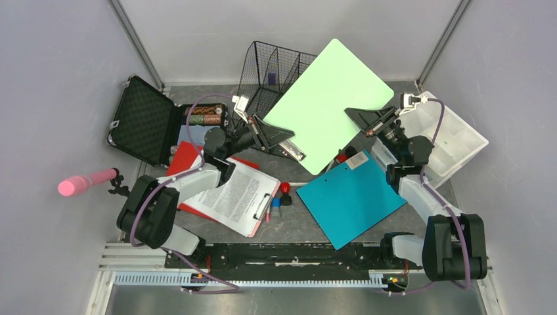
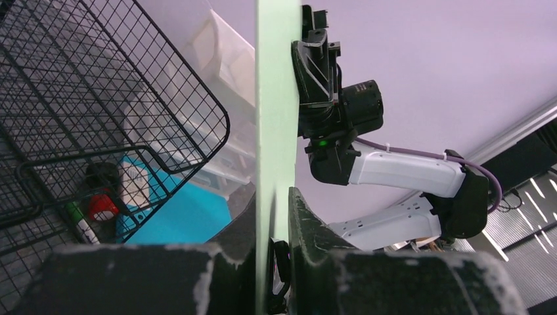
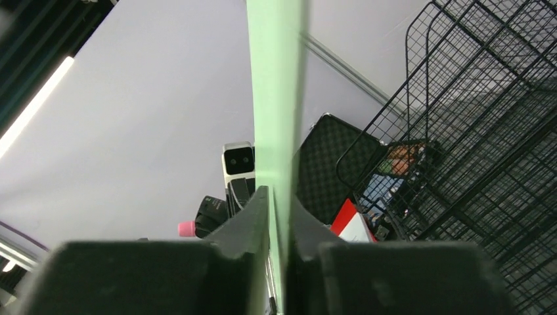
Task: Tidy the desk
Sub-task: Pick up the folder from the center of the board.
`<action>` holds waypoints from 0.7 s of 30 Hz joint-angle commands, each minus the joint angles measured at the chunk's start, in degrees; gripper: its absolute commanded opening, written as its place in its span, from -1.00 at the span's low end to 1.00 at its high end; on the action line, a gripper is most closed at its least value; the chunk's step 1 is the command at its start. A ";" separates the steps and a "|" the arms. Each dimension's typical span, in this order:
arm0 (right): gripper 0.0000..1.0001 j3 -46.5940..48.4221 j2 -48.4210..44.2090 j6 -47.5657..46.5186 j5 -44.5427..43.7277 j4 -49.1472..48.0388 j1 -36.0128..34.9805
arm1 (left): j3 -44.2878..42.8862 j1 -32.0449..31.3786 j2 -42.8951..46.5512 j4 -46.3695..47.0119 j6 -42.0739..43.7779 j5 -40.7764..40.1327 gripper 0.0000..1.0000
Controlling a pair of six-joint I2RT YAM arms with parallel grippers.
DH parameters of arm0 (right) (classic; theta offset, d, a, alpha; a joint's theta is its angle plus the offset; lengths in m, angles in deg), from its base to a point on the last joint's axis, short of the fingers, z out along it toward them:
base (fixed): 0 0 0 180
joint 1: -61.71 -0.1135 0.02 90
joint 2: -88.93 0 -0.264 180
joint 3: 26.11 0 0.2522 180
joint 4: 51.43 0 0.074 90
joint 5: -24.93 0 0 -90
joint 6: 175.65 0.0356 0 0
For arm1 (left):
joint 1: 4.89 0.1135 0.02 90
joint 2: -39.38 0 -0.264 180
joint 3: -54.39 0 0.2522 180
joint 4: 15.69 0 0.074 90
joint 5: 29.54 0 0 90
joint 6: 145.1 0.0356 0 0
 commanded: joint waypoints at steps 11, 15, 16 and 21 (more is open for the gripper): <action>0.81 5.27 -6.55 -21.82 2.10 16.37 9.19 | 2.61 5.18 19.32 -27.82 3.49 8.88 -0.95; 0.80 9.33 -7.90 -31.31 2.42 24.07 9.35 | 1.89 5.54 24.91 -38.45 5.53 16.66 -0.96; 0.79 10.42 -7.98 -33.80 2.49 26.00 9.35 | 1.69 5.64 26.45 -41.43 6.27 17.98 -0.96; 0.77 18.82 -5.80 -45.60 7.63 35.18 9.36 | -3.95 6.59 32.76 -69.57 22.81 20.98 -0.96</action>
